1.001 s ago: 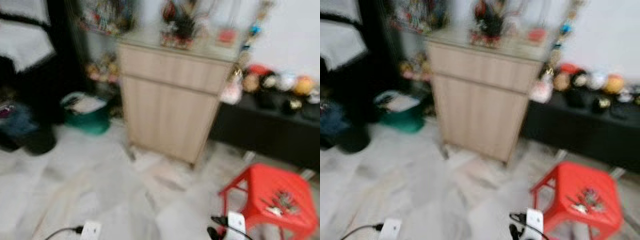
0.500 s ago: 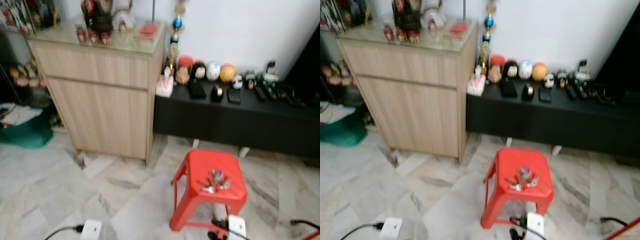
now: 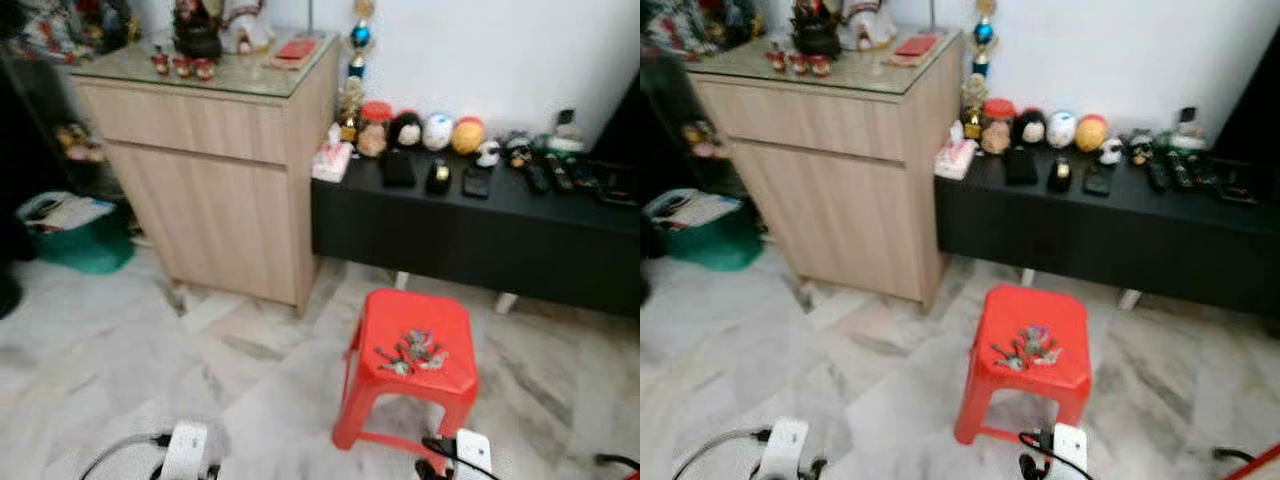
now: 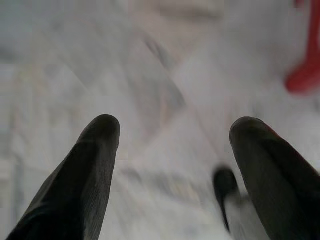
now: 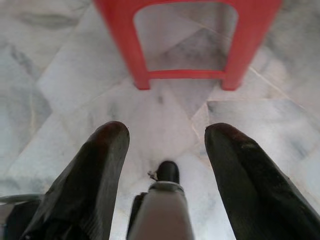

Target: Hang keys on a hook

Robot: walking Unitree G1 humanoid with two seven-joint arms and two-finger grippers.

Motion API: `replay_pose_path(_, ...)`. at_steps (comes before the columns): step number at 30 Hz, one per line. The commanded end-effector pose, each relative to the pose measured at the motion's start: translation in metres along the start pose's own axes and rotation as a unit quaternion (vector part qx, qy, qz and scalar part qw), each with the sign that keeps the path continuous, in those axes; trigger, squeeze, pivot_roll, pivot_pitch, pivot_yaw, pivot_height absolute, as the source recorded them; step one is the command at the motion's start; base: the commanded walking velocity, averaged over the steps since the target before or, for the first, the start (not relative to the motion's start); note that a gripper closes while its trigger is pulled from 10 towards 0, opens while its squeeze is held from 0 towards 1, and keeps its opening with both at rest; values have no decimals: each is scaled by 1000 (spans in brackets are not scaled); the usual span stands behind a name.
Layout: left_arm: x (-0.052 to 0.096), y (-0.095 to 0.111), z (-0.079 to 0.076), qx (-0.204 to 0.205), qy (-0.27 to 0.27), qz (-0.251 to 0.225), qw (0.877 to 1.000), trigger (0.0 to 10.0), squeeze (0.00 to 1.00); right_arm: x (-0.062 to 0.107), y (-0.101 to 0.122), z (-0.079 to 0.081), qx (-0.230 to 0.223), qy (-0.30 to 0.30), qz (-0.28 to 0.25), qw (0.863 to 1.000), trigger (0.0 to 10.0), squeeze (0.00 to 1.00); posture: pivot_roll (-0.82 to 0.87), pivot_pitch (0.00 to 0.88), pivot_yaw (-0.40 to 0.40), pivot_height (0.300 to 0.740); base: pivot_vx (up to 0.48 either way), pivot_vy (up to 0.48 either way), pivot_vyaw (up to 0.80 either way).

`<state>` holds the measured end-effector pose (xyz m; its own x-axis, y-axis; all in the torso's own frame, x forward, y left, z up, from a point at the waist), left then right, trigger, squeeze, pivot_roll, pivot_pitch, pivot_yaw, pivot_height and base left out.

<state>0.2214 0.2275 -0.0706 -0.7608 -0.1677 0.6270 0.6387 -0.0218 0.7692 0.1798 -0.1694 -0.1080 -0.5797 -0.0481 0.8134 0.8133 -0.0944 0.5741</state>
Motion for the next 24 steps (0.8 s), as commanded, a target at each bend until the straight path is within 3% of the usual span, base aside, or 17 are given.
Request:
replay_pose_path(1, -3, 17, 5, 8, 9, -42, 999, 10000, 0, 0, -1, 2, -1, 0, 1, 1000, 10000, 0, 39, 0, -41, 740, 0, 0, 0)
replay_pose_path(8, -4, 41, 2, 28, -6, -100, 995, 10000, 0, 0, -2, 2, 1, 4, 0, 1000, 10000, 0, 32, 0, -37, 740, 0, 0, 0)
replay_pose_path(15, 1, 37, -14, 35, -41, -118, 992, 10000, 0, 1, 1, -4, 2, 0, -8, 1000, 10000, 0, 20, 0, -52, 740, 0, 0, 0)
replay_pose_path(19, 5, 11, -5, 52, -14, -68, 996, 10000, 0, 1, 4, -9, 7, -3, -9, 1000, 10000, 0, 24, 0, -74, 740, 0, 0, 0)
replay_pose_path(20, 8, -10, -2, 48, -2, -22, 999, 10000, 0, 1, 4, -11, 11, -5, -7, 1000, 10000, 0, 20, 0, -80, 740, 0, 0, 0)
replay_pose_path(24, 17, -38, -9, 9, -24, 33, 999, 10000, 0, 3, 1, -15, 15, -7, -2, 1000, 10000, 0, 16, 0, -80, 740, 0, 0, 0)
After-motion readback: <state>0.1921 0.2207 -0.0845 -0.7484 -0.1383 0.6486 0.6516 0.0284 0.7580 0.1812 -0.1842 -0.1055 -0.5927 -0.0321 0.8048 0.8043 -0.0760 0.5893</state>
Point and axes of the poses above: a point about 5 cm out from each wrist's last joint towards the gripper, its own x axis pointing back from the gripper into the wrist, its own y axis along the axis of the wrist's last joint, z = x × y, the point moved 2 cm from there along -x, pointing out of the wrist towards the gripper, and after that the axes turned 10 degrees about x, right-handed, at the moved point
